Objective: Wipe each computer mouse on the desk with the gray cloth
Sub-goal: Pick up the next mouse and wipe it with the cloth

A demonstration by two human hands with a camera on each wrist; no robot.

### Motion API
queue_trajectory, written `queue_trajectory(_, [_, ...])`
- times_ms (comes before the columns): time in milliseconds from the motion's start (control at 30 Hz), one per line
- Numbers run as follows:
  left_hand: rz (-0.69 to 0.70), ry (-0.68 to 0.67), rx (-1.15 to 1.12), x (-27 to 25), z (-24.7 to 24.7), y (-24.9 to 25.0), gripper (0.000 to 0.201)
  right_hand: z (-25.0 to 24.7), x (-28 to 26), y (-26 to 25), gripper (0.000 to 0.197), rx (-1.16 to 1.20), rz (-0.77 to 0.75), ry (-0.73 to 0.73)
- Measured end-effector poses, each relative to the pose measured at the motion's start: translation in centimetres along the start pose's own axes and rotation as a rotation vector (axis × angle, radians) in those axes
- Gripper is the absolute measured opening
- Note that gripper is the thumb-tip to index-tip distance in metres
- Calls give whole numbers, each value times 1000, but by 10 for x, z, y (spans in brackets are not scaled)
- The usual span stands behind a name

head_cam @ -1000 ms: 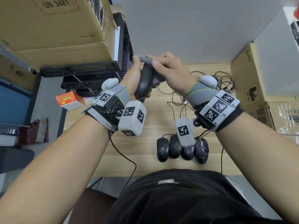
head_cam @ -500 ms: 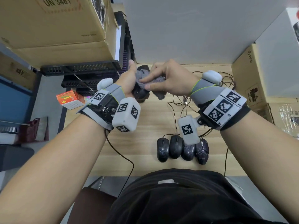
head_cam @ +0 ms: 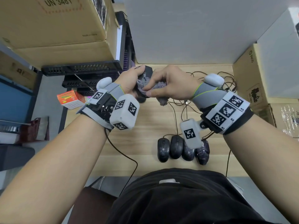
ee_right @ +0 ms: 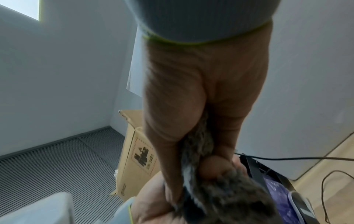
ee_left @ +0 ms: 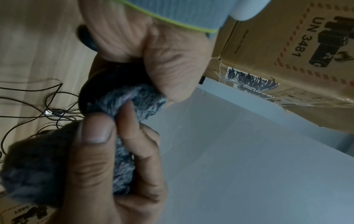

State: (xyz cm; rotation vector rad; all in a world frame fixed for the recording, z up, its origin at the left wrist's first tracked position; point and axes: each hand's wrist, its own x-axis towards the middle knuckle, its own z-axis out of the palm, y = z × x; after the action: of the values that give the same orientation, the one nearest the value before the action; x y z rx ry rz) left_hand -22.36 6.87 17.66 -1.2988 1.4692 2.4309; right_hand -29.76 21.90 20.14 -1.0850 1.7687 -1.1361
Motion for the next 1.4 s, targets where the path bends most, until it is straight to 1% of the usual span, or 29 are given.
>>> queue_trajectory(67, [26,-10,28,-2,5,-3,22,-8,1,-1,11,-70,23,-51])
queue_trajectory(100, [42,-15,34,-3,8,-5,20,-12,4,1,13,-120,38,-26])
queue_trajectory(200, [84,-18,34,-5,16,-7,24,-19,9,5,10,-151,79,191])
queue_trajectory(233, [90,-11,38,-4,16,-7,22,-17,9,5,9,-146,68,204])
queue_trajectory(267, [92,1,55,-4,15,-4,17,-12,7,4,7,-142,50,162])
queue_trajectory(333, [106,35,127,-1,11,0,12,-1,2,-2,9,-172,4,7])
queue_trajectory(400, [114,65,167,1,8,2,13,5,-1,-3,11,-251,-19,-118])
queue_trajectory(433, [108,69,155,1,8,2,16,4,0,-2,10,-273,-14,-131])
queue_trajectory(467, [106,65,144,0,9,1,19,0,1,0,10,-272,7,-109])
queue_trajectory(533, [95,51,127,0,11,-2,23,-11,3,4,9,-214,61,4])
queue_trajectory(600, [79,49,113,-3,13,-2,20,-17,4,6,8,-217,61,156])
queue_trajectory(633, [81,56,112,-4,14,-1,17,-15,3,5,8,-228,44,188])
queue_trajectory(667, [86,71,126,-6,15,0,15,-10,3,4,7,-229,20,169])
queue_trajectory(700, [99,91,156,-6,15,1,16,-4,4,2,8,-253,-15,117])
queue_trajectory(767, [95,110,213,-6,14,1,33,11,4,1,11,-377,-76,-1])
queue_trajectory(800, [95,124,241,-7,14,1,41,13,4,1,12,-423,-81,-33])
queue_trajectory(833, [93,136,239,-6,13,0,43,11,3,2,13,-431,-69,-41])
queue_trajectory(900, [75,139,165,-10,12,0,35,-1,1,8,13,-348,13,0])
queue_trajectory(933, [55,133,128,-11,12,-1,31,-6,-1,11,16,-282,61,34])
queue_trajectory(967, [36,115,100,-12,13,-3,30,-10,-2,12,26,-228,90,85])
queue_trajectory(1033, [30,95,78,-12,14,-5,31,-11,-3,11,46,-159,97,146])
queue_trajectory(1067, [37,79,68,-14,17,-5,31,-7,-2,8,47,-158,75,144])
queue_trajectory(1133, [58,86,85,-15,20,-4,33,4,-1,0,33,-239,19,93])
queue_trajectory(1200, [74,113,145,-15,18,-5,43,10,-2,-5,20,-310,-11,3])
queue_trajectory(1233, [73,115,136,-14,17,-6,42,8,-3,-6,17,-330,3,-45])
queue_trajectory(1267, [59,110,97,-17,16,-4,36,5,-4,-5,15,-327,38,-70])
queue_trajectory(1300, [36,94,51,-19,16,-3,31,-1,-6,-2,15,-301,80,-65])
queue_trajectory(1333, [-7,67,24,-21,16,-3,31,-7,-8,1,15,-264,106,-26])
queue_trajectory(1400, [-74,-7,-30,-27,17,-2,42,-13,-8,9,16,-196,118,137])
